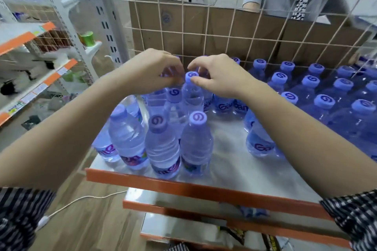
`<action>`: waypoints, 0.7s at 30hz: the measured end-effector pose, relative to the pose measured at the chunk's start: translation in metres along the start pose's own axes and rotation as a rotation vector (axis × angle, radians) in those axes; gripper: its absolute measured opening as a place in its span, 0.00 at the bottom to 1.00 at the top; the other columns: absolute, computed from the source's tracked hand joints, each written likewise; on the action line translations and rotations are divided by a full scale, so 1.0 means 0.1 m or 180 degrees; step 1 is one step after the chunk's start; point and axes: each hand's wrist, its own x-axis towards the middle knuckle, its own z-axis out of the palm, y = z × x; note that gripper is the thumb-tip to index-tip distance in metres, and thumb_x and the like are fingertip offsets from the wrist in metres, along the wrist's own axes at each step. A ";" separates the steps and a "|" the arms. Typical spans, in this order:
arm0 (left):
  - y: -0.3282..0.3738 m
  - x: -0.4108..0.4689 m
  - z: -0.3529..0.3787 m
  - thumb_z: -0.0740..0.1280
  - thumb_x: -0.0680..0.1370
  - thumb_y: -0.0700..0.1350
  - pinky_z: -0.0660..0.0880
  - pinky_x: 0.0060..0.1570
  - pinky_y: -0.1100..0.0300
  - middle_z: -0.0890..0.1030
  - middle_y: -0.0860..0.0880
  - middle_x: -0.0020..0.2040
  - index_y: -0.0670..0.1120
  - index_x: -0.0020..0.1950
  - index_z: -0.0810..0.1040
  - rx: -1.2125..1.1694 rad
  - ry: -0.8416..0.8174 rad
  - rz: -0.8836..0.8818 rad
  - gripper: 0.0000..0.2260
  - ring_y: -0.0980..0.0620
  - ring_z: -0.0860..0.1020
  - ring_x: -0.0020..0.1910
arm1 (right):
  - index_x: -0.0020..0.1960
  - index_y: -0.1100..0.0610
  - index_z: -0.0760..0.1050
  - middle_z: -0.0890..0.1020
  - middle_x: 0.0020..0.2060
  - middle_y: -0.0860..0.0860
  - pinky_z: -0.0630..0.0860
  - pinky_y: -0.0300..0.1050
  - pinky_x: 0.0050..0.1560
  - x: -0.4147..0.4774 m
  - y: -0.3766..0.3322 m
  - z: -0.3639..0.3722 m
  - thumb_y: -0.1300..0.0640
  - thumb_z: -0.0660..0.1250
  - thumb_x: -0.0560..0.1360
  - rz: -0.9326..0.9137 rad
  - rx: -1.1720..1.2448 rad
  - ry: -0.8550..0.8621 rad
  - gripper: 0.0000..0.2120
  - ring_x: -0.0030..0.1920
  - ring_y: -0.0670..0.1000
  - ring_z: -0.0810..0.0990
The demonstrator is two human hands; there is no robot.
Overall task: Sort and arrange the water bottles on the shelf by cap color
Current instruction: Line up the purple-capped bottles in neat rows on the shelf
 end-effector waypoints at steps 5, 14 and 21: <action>-0.12 -0.08 0.07 0.64 0.79 0.53 0.75 0.46 0.52 0.83 0.48 0.42 0.47 0.52 0.83 -0.0066 -0.0323 0.0329 0.12 0.47 0.80 0.42 | 0.62 0.50 0.76 0.77 0.45 0.47 0.70 0.46 0.48 0.14 -0.04 0.20 0.44 0.67 0.76 0.0185 -0.0290 -0.0218 0.18 0.48 0.52 0.76; -0.06 -0.06 0.12 0.75 0.68 0.60 0.72 0.46 0.54 0.79 0.51 0.44 0.48 0.56 0.81 0.0250 -0.0669 0.0814 0.22 0.48 0.76 0.44 | 0.57 0.55 0.73 0.79 0.43 0.56 0.66 0.49 0.42 0.05 0.03 0.19 0.45 0.65 0.77 0.0415 -0.0627 -0.0149 0.16 0.49 0.61 0.76; -0.05 0.15 0.16 0.73 0.69 0.63 0.66 0.39 0.56 0.73 0.54 0.38 0.49 0.51 0.81 0.0465 -0.0595 0.0825 0.20 0.51 0.68 0.37 | 0.56 0.55 0.74 0.69 0.31 0.45 0.63 0.47 0.39 -0.14 0.21 0.01 0.47 0.66 0.76 0.0410 -0.0608 -0.0207 0.14 0.41 0.53 0.71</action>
